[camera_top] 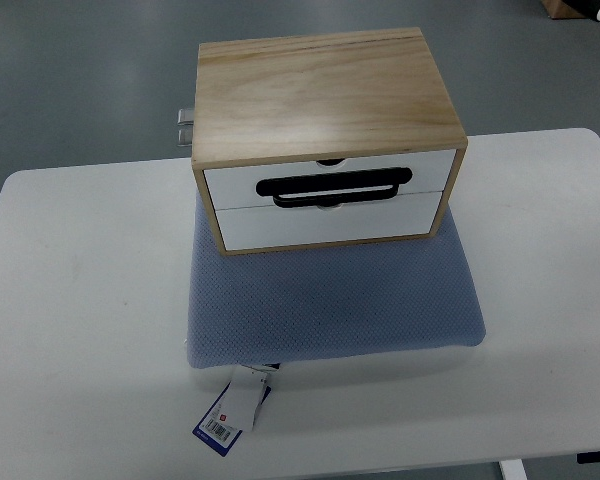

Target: Open wood drawer with right hand

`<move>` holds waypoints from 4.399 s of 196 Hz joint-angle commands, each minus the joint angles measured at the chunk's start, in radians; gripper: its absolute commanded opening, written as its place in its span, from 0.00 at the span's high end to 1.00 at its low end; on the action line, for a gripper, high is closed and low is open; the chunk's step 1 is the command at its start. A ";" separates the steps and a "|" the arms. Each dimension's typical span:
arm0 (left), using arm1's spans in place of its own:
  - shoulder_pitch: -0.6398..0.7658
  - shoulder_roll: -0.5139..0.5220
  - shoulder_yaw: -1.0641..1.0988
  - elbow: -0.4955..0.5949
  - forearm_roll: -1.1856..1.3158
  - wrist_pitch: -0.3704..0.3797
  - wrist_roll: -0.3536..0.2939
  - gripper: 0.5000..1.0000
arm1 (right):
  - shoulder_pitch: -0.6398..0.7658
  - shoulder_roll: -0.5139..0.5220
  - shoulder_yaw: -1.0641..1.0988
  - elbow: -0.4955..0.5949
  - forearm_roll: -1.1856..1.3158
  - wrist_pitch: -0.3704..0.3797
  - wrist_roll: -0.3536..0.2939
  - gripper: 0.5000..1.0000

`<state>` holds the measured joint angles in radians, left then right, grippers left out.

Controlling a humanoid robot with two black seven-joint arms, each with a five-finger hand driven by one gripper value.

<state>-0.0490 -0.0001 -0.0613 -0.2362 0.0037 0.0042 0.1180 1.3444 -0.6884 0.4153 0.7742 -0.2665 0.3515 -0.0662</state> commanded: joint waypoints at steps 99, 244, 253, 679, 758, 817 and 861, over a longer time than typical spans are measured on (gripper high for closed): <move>-0.005 0.000 0.002 -0.055 0.006 0.003 0.005 0.00 | 1.050 0.124 -0.971 0.697 0.110 0.092 -0.308 0.11; 0.000 0.000 -0.005 -0.049 0.001 0.008 0.005 0.00 | 0.803 0.394 -0.952 0.588 0.243 -0.037 -0.403 0.11; 0.000 0.000 -0.005 -0.049 0.001 0.008 0.005 0.00 | 0.803 0.394 -0.952 0.588 0.243 -0.037 -0.403 0.11; 0.005 0.000 0.000 -0.006 0.002 0.002 0.005 0.00 | 0.590 0.385 -0.915 0.544 0.190 0.188 -0.389 0.11; 0.005 0.000 0.000 -0.006 0.002 0.003 0.005 0.00 | 0.628 0.369 -0.912 0.608 0.231 0.241 -0.389 0.11; 0.006 0.000 -0.002 -0.005 0.001 0.003 0.005 0.00 | 0.650 0.345 -0.911 0.662 0.285 0.259 -0.393 0.11; 0.005 0.000 -0.002 -0.005 0.001 0.003 0.003 0.00 | 0.671 0.331 -0.898 0.697 0.322 0.259 -0.394 0.11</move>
<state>-0.0445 0.0000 -0.0629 -0.2408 0.0044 0.0077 0.1227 2.0082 -0.3492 -0.4854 1.4525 0.0398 0.6110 -0.4588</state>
